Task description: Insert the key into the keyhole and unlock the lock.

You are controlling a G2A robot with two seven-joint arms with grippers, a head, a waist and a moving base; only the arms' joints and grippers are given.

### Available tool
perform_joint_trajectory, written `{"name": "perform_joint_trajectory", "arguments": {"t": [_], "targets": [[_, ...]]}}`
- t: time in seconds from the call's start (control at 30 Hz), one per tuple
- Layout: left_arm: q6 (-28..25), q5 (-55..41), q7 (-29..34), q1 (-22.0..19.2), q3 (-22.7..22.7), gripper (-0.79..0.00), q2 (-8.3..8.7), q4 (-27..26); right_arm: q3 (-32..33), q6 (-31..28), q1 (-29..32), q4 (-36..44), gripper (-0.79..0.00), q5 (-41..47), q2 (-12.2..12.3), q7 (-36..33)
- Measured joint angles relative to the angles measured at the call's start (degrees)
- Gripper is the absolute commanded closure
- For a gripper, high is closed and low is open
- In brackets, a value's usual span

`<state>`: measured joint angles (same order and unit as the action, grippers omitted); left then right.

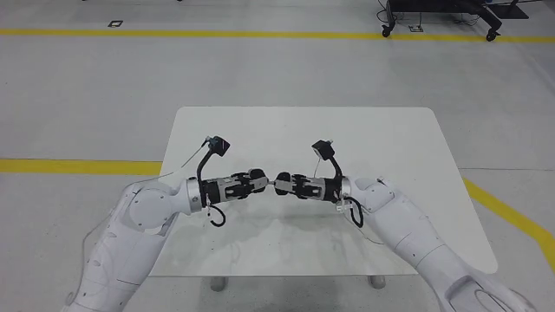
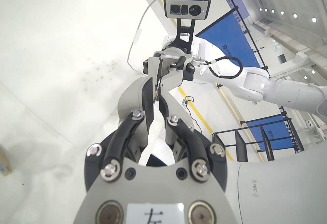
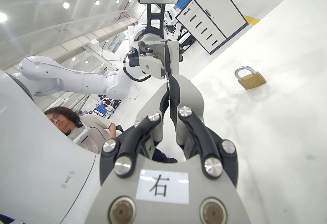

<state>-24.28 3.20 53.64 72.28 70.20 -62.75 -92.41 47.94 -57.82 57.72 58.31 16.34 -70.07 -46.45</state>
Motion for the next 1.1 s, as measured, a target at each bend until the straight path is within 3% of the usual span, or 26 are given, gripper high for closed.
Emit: {"name": "perform_joint_trajectory", "arguments": {"t": [0.27, 0.33, 0.4, 0.47, 0.6, 0.77, 0.93, 1.1], "targets": [[-1.65, 3.51, -2.9, 0.06, 6.26, -0.785, 1.31, -0.61, 6.19, -0.18, 2.01, 0.42, 0.0, -1.58, 1.88, 2.45], [-2.48, 8.81, -4.55, 0.27, 7.88, -0.785, 1.86, -1.64, 8.22, -0.18, 3.26, 0.98, 0.0, -2.5, 2.49, 3.61], [-2.32, 19.85, -7.71, 1.49, 8.2, -0.785, 2.22, -2.37, 10.29, -0.18, 5.06, 2.12, 0.0, -2.81, 3.09, 4.8], [-1.9, 29.65, -9.46, 2.76, 7.54, -0.785, 2.34, -2.51, 11.79, -0.18, 6.65, 3.05, 0.0, -2.88, 3.55, 5.34], [-1.28, 40.42, -9.57, 3.58, 5.94, -0.785, 2.53, -3.47, 12.64, -0.18, 7.92, 3.3, 0.0, -2.88, 3.83, 5.55], [2.77, 54.84, -12.94, 3.19, 0.99, -0.785, 2.17, -2.84, 12.51, -0.18, 7.37, 3.15, 0.0, -2.72, 3.65, 6.23], [4.0, 58.49, -13.65, 1.49, -3.87, -0.739, 1.38, -0.42, 12.71, -0.18, 7.26, 3.28, 0.0, -2.61, 3.62, 6.66], [6.94, 60.97, -12.47, -0.11, -6.12, -0.606, 0.85, 1.63, 12.7, -0.18, 7.26, 3.28, 0.0, -2.61, 3.62, 6.64]]}}
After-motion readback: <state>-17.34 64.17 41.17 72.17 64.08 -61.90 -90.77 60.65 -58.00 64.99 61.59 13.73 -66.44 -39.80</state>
